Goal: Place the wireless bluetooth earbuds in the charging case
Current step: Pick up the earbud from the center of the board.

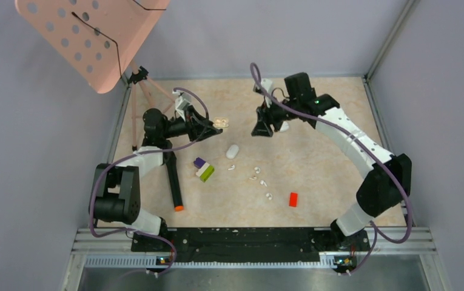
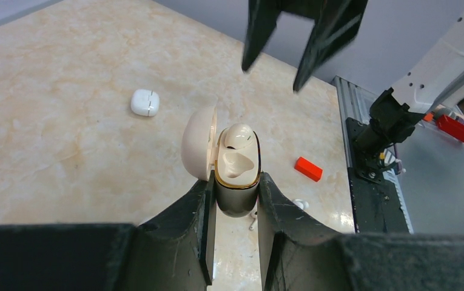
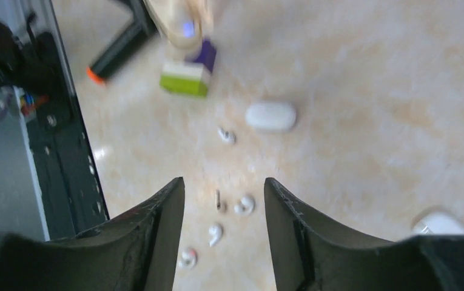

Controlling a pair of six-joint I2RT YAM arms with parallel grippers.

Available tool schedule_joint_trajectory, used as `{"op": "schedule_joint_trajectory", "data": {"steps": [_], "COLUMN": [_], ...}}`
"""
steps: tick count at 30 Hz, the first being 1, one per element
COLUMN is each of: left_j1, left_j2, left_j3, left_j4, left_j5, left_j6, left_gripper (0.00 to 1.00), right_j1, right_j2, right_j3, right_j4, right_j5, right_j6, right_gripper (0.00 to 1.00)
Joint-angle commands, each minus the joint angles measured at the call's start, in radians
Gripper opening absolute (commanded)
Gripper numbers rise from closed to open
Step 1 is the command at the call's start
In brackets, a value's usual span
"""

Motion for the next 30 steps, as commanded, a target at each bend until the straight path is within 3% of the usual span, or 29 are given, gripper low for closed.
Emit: {"op": "schedule_joint_trajectory", "data": {"steps": [1, 4, 11, 18, 24, 30], "left_j1": [0.032, 0.046, 0.068, 0.083, 0.093, 0.101], "left_j2": [-0.057, -0.068, -0.103, -0.132, -0.166, -0.174], "left_j3": [-0.033, -0.045, -0.076, -0.113, -0.12, -0.119], "left_j4": [0.003, -0.007, -0.051, -0.07, -0.104, -0.105], "left_j5": [-0.058, -0.068, -0.074, -0.091, -0.097, -0.101], "left_j6": [0.01, 0.004, 0.015, 0.0, 0.007, 0.004], "left_gripper": [0.0, 0.0, 0.0, 0.0, 0.0, 0.0], "right_j1": [0.019, 0.061, 0.141, 0.192, 0.212, 0.226], "right_j2": [-0.014, -0.01, -0.055, 0.063, 0.131, 0.174], "right_j3": [-0.191, -0.298, -0.479, -0.433, -0.385, -0.355], "right_j4": [-0.078, -0.082, 0.038, -0.051, -0.142, -0.158], "right_j5": [0.065, 0.068, 0.117, 0.076, 0.075, 0.076], "right_j6": [-0.251, -0.37, -0.813, -1.204, -1.396, -1.426], "right_gripper": [0.44, 0.38, 0.39, 0.4, 0.4, 0.4]}}
